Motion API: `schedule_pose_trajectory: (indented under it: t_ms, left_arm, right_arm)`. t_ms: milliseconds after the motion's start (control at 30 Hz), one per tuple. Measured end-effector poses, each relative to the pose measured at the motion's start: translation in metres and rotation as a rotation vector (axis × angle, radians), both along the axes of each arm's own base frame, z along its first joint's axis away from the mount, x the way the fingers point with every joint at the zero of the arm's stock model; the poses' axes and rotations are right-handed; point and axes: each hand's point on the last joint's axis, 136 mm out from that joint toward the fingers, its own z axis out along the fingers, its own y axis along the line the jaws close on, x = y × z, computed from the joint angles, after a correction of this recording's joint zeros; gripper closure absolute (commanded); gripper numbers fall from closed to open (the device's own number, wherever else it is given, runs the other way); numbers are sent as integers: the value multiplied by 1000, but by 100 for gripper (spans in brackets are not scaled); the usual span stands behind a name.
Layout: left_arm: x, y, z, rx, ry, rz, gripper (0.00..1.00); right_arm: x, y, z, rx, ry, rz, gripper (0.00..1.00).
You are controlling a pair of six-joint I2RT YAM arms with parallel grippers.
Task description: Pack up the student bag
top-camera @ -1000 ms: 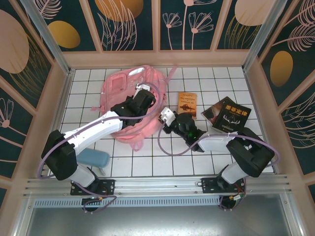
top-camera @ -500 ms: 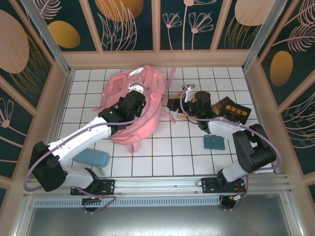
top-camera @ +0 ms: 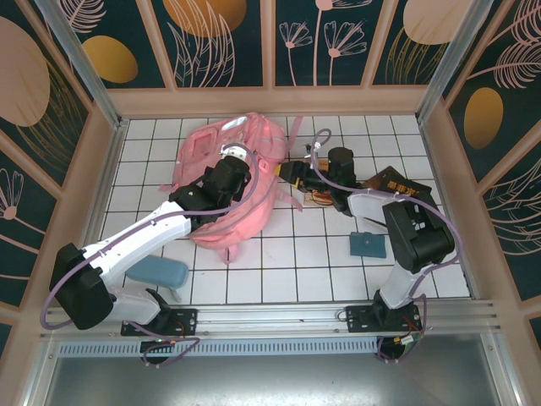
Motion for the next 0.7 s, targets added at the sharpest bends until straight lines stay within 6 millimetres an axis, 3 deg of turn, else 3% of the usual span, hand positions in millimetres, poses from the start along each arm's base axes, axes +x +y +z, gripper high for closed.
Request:
schedule_pose_trajectory:
  t_ms: [333,700]
  left_arm:
    - [1,1,2,2,-2,5,100]
    - [0,1,2,0,1,2,100]
  right_arm:
    - [-9,4,-1,-61,-130,117,55]
    - [-3,4,-8,-137,-230,162,85]
